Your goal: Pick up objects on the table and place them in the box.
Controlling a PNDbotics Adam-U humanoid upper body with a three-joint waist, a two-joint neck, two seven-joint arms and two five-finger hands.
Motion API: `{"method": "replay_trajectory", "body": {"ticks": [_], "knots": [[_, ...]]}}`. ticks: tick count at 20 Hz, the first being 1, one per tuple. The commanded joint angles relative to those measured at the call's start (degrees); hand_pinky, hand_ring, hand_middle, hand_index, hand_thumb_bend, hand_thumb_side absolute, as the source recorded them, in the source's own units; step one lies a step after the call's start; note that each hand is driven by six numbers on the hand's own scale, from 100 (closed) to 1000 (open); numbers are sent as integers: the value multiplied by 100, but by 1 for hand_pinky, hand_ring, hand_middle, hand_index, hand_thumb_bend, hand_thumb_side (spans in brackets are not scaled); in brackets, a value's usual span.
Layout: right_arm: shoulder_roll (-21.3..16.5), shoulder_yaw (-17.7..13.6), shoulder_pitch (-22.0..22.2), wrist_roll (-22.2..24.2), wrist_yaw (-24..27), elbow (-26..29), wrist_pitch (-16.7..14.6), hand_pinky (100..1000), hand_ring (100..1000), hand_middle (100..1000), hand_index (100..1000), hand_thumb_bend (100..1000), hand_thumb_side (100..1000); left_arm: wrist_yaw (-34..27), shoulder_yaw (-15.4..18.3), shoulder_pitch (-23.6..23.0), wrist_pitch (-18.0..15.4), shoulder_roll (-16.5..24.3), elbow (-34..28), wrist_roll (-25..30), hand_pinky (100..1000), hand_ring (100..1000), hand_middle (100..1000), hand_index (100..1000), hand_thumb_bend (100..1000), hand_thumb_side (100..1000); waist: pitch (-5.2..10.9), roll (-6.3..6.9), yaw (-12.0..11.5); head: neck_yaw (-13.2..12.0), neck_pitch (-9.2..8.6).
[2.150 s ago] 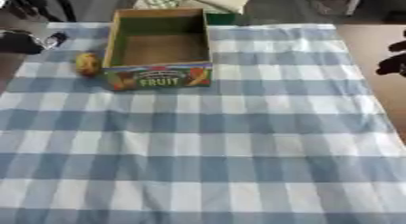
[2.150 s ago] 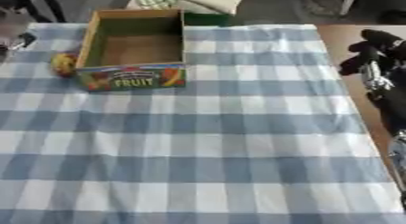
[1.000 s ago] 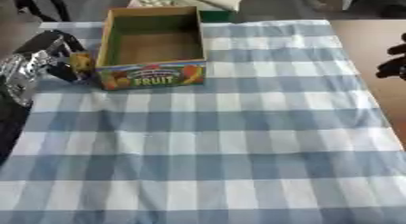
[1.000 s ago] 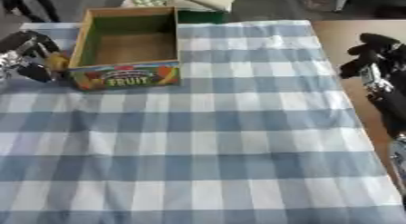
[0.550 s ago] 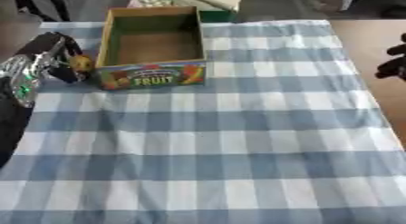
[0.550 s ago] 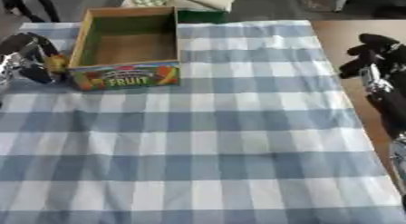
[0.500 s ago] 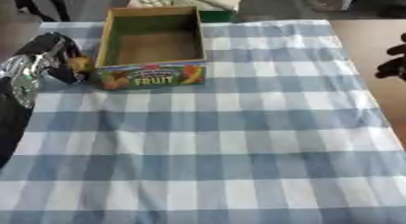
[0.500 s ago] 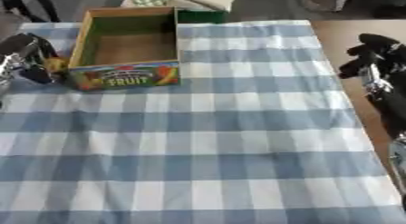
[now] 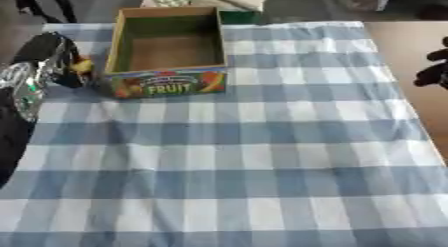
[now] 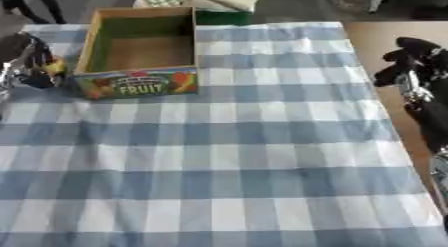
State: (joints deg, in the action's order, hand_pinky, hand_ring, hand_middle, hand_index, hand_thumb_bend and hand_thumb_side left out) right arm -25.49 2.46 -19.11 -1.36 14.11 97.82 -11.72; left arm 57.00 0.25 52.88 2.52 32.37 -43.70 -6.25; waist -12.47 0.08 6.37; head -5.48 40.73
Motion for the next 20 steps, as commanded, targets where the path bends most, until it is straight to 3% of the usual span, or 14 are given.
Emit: {"method": "replay_trajectory", "body": {"ticks": [1, 8, 13, 20], "knots": [[-108, -71, -44, -1, -41, 40, -17, 565, 570, 626, 801, 100, 409, -124, -37, 109, -15, 312, -560, -83, 391, 307, 235, 289, 308, 100, 100, 3, 4, -13, 11], [-105, -63, -41, 13, -35, 28, -16, 565, 570, 626, 801, 100, 410, -769, -308, 396, -231, 146, -1461, 508, 414, 338, 264, 316, 321, 100, 129, 24, 25, -39, 32], [-90, -41, -63, 47, -22, 23, -13, 565, 569, 626, 801, 100, 410, -610, -546, 607, -388, -233, -1331, 777, 424, 351, 283, 334, 330, 100, 118, 34, 141, -97, 10], [-66, -41, -76, 55, -10, 17, -14, 565, 569, 626, 801, 100, 409, -183, -613, 596, -463, -583, -851, 897, 460, 403, 343, 396, 348, 100, 97, 30, 252, -117, -23]]}}
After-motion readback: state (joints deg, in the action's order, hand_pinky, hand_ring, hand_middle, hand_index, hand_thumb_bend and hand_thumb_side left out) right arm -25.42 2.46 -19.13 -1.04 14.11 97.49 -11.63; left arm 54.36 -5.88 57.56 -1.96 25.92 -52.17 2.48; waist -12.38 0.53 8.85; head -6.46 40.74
